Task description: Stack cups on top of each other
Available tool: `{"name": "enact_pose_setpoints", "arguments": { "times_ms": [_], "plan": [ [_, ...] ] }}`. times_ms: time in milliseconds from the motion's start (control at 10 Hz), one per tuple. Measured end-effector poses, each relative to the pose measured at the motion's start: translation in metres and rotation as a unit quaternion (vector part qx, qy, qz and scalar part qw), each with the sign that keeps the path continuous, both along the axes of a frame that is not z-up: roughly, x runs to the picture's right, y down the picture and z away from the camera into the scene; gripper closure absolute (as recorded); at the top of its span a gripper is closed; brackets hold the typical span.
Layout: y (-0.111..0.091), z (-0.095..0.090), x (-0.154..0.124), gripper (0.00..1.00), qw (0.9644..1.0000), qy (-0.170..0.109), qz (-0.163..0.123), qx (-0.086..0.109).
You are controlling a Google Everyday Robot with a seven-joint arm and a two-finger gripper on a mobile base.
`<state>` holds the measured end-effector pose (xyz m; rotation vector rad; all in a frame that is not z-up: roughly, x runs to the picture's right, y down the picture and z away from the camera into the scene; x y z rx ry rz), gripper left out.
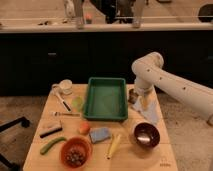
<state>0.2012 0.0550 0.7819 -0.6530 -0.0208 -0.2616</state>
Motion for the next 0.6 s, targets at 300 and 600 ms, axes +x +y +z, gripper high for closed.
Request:
{"name": "enact_pose_setpoints", "arguments": {
  "times_ms": [300, 600],
  "plan": [
    [-0.018, 0.023, 0.004, 0.20, 0.9999, -0.004, 0.007, -0.015],
    [-0.017, 0.042, 0.016, 0.20, 0.9992, 0.001, 0.014, -0.037]
  ]
}}
